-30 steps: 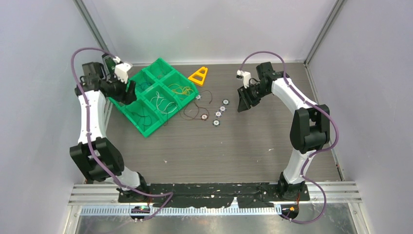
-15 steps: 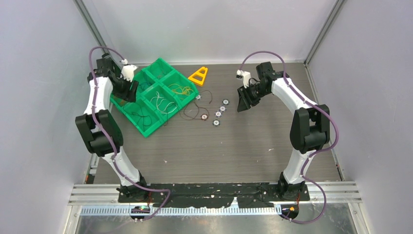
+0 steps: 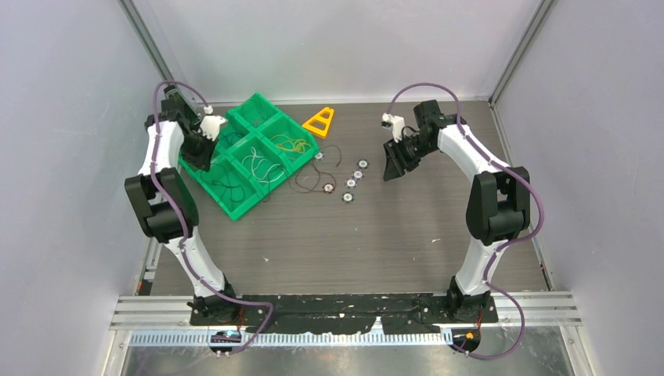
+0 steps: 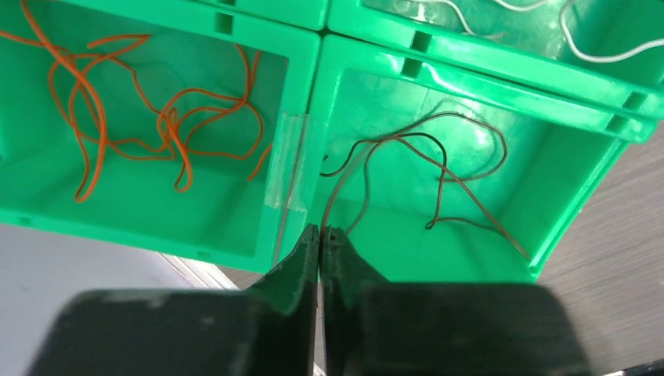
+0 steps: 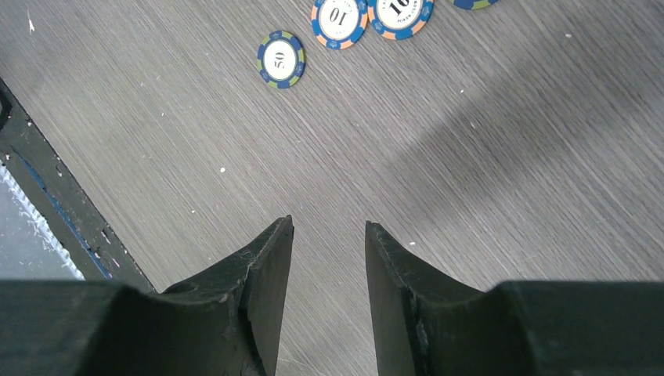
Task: Untangle the cables
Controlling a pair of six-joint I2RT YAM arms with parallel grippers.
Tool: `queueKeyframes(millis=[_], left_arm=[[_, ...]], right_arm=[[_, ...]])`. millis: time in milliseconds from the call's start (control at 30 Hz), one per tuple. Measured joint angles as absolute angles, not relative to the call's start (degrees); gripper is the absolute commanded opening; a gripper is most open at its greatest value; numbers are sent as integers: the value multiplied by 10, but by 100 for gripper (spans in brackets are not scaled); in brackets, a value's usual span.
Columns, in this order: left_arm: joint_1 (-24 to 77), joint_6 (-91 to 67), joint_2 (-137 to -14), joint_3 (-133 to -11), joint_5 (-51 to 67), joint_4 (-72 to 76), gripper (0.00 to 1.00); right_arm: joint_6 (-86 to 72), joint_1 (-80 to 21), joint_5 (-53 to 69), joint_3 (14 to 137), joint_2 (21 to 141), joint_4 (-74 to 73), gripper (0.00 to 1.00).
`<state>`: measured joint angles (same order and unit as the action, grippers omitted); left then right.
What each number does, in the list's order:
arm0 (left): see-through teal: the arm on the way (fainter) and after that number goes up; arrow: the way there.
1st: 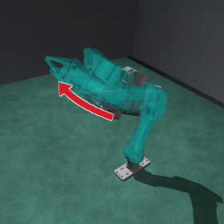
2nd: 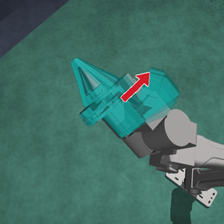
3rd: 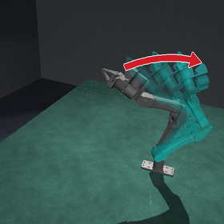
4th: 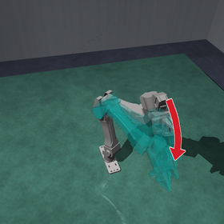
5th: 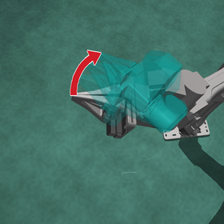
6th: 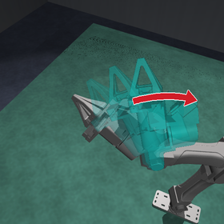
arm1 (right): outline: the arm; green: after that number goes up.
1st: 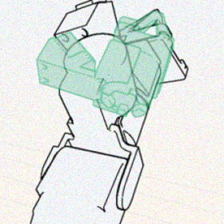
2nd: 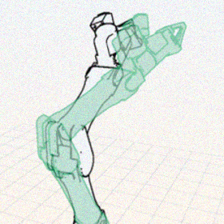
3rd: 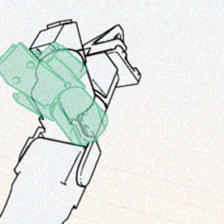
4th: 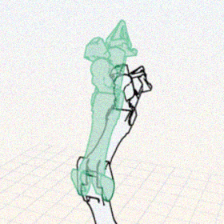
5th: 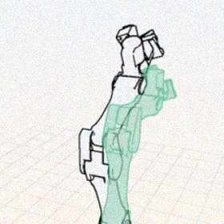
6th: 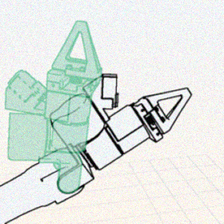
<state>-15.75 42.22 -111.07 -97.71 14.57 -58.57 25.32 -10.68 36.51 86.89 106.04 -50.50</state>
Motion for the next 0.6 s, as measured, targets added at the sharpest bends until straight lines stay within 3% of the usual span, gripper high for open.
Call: queueKeyframes(millis=[167,533,600], left_arm=[[-148,422,-1110,-971,170,-592,0],[-84,348,-1091,-821,190,-518,1],[-84,343,-1094,-820,184,-506,17]], right_arm=[[254,-102,366,869,1061,-511,45],[256,-100,368,869,1061,-512,45],[256,-100,370,869,1061,-513,45]])
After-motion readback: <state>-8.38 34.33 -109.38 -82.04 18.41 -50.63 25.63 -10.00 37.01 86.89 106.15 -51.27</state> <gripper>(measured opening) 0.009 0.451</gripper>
